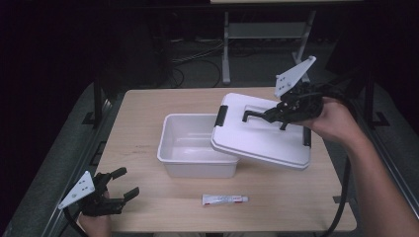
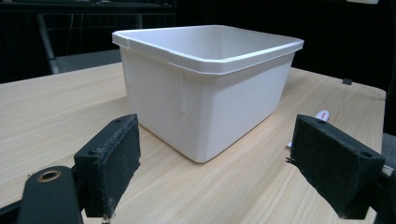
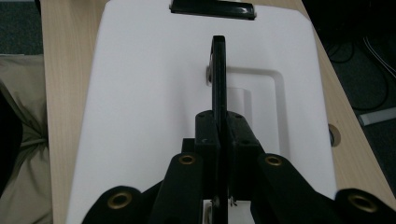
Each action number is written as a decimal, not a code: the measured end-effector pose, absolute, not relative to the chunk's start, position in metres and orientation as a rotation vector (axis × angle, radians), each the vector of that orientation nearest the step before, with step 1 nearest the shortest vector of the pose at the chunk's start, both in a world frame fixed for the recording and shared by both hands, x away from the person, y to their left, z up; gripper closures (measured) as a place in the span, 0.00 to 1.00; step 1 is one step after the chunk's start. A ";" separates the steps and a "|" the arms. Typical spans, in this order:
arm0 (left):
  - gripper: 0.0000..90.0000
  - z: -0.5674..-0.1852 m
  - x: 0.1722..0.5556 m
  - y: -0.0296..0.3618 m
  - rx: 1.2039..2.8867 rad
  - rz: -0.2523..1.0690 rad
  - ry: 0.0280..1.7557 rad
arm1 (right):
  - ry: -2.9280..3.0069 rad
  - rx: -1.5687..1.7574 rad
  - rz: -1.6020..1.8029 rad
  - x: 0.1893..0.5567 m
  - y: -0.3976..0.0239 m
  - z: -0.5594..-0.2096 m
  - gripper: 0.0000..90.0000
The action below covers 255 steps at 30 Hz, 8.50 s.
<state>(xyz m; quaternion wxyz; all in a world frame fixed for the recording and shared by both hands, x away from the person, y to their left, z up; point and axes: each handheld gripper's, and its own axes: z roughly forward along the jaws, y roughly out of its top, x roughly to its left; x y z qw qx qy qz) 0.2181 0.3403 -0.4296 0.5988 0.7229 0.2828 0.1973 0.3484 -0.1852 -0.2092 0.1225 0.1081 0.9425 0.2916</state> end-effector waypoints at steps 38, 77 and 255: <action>0.17 -0.429 0.217 0.339 1.685 0.472 0.646 | 2.757 0.627 0.786 0.325 -0.284 -0.279 0.94; 0.17 -0.429 0.216 0.340 1.687 0.478 0.647 | 2.826 0.727 0.747 0.334 -0.281 -0.370 0.94; 0.17 -0.429 0.215 0.340 1.678 0.476 0.635 | 3.069 0.158 0.751 0.280 -0.094 -0.437 0.64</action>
